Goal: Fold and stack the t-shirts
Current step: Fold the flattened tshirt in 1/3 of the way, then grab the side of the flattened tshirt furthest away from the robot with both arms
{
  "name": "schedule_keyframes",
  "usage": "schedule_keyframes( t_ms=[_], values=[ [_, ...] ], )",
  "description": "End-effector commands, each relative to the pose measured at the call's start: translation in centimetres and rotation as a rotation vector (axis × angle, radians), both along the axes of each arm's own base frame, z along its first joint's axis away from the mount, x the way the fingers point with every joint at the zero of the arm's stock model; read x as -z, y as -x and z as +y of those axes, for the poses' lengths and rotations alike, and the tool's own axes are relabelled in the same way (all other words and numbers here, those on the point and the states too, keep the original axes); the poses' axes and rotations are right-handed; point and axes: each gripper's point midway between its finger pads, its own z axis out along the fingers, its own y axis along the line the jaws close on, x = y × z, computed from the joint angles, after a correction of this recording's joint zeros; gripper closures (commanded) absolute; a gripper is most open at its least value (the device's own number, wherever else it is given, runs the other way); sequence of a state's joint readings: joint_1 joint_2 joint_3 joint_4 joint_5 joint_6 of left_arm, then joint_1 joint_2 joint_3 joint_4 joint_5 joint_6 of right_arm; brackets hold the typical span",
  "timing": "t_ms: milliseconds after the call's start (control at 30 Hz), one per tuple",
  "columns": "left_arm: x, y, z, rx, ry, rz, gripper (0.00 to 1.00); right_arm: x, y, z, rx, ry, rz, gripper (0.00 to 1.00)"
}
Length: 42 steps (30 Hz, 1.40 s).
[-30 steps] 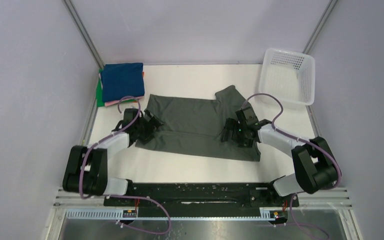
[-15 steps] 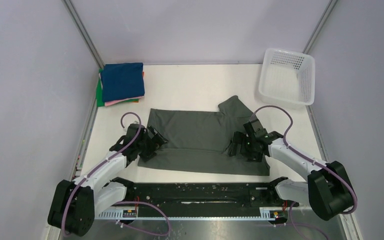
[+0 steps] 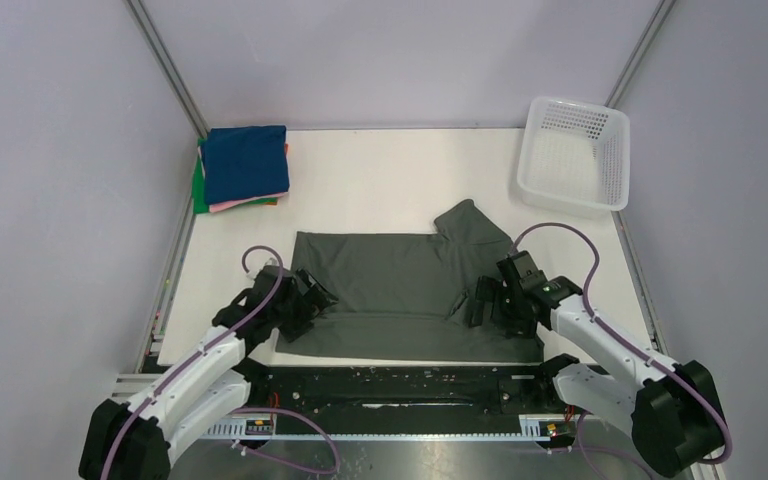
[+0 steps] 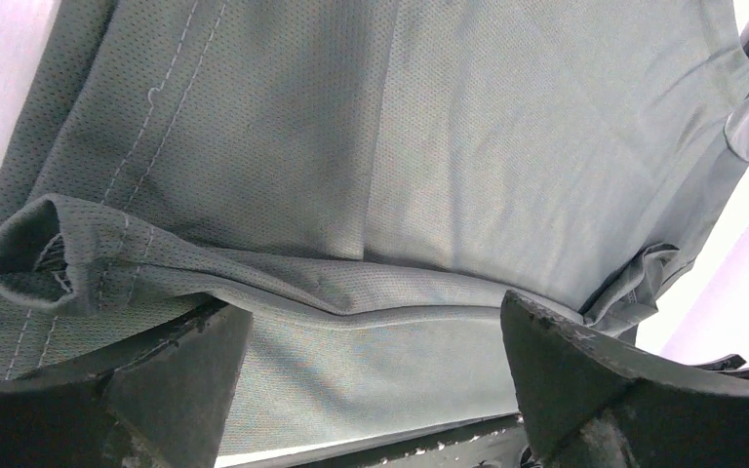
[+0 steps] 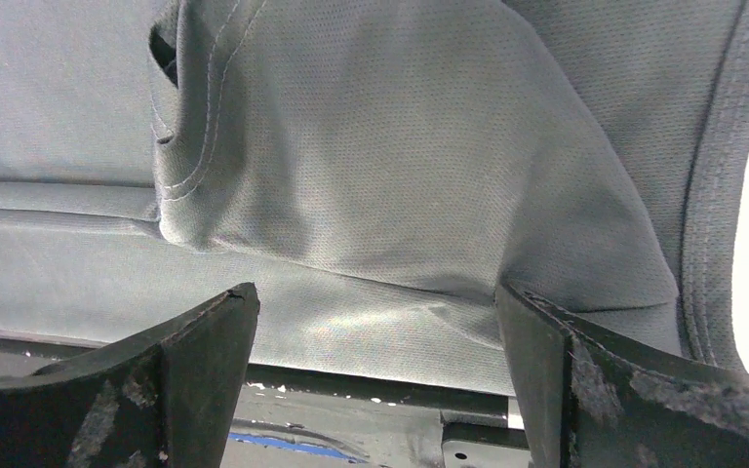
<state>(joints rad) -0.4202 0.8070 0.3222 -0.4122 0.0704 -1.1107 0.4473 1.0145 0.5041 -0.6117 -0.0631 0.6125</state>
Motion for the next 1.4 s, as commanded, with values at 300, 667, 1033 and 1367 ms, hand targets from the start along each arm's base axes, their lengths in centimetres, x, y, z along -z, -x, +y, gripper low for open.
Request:
schedule_keyframes(
  t_ms=[300, 667, 1033, 1367],
  values=[
    [-5.7, -3.1, 2.8, -0.071, -0.182, -0.135, 0.01, -8.7, -9.8, -0.2, 0.143, 0.03, -0.442, 0.0],
    [-7.1, -14.6, 8.7, -0.13, -0.42, -0.101, 0.05, -11.9, -21.2, 2.5, 0.156, 0.051, -0.542, 0.0],
    [-0.4, -21.0, 11.0, -0.138, -0.569, 0.167, 0.32, -8.8, -30.5, 5.3, 0.094, 0.099, -0.407, 0.0],
    [1.8, -21.9, 10.0, -0.085, -0.534, 0.2, 0.45, -4.8, -35.2, 6.8, -0.01, 0.116, -0.276, 0.01]
  ],
)
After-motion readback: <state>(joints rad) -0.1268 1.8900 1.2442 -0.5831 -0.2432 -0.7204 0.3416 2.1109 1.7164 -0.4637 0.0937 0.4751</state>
